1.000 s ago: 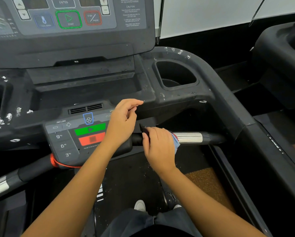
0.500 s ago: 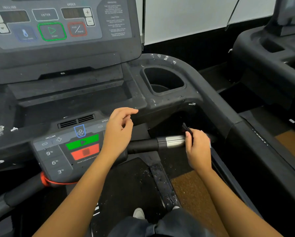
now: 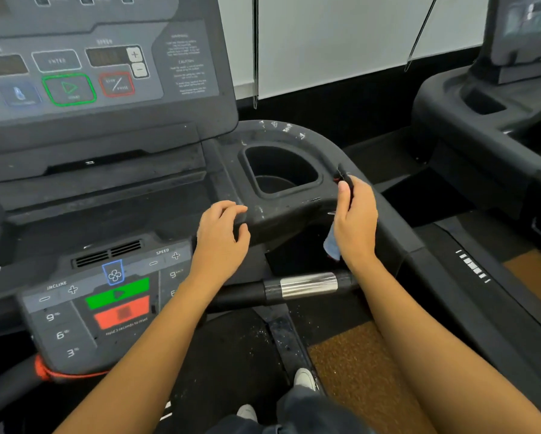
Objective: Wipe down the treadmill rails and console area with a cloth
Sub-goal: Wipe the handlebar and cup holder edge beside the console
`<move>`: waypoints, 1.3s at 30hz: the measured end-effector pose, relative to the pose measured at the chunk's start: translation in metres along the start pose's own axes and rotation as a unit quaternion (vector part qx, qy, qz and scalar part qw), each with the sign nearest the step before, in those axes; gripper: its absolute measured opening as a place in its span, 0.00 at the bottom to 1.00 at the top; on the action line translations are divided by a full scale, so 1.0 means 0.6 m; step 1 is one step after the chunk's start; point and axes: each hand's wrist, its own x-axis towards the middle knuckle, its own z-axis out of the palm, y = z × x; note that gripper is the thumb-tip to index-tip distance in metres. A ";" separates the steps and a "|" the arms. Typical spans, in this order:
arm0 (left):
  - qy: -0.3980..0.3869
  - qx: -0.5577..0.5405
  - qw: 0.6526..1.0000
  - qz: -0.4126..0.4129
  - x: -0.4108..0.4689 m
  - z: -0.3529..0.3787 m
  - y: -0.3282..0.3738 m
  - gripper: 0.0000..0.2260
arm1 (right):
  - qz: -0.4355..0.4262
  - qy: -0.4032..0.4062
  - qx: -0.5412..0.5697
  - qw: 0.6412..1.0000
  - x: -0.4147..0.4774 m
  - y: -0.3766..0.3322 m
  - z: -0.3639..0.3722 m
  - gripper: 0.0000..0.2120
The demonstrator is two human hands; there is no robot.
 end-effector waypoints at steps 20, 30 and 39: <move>-0.021 0.163 0.985 -0.052 0.030 0.020 -0.010 0.24 | -0.172 -0.269 -0.106 0.942 -0.054 -0.031 0.147 0.20; -0.008 0.165 0.985 -0.047 0.029 0.023 -0.010 0.24 | -0.154 -0.238 -0.161 0.946 -0.028 0.004 0.115 0.17; -0.021 0.148 0.986 -0.076 0.037 0.020 -0.004 0.23 | -0.135 -0.218 -0.128 0.958 -0.021 0.014 0.097 0.15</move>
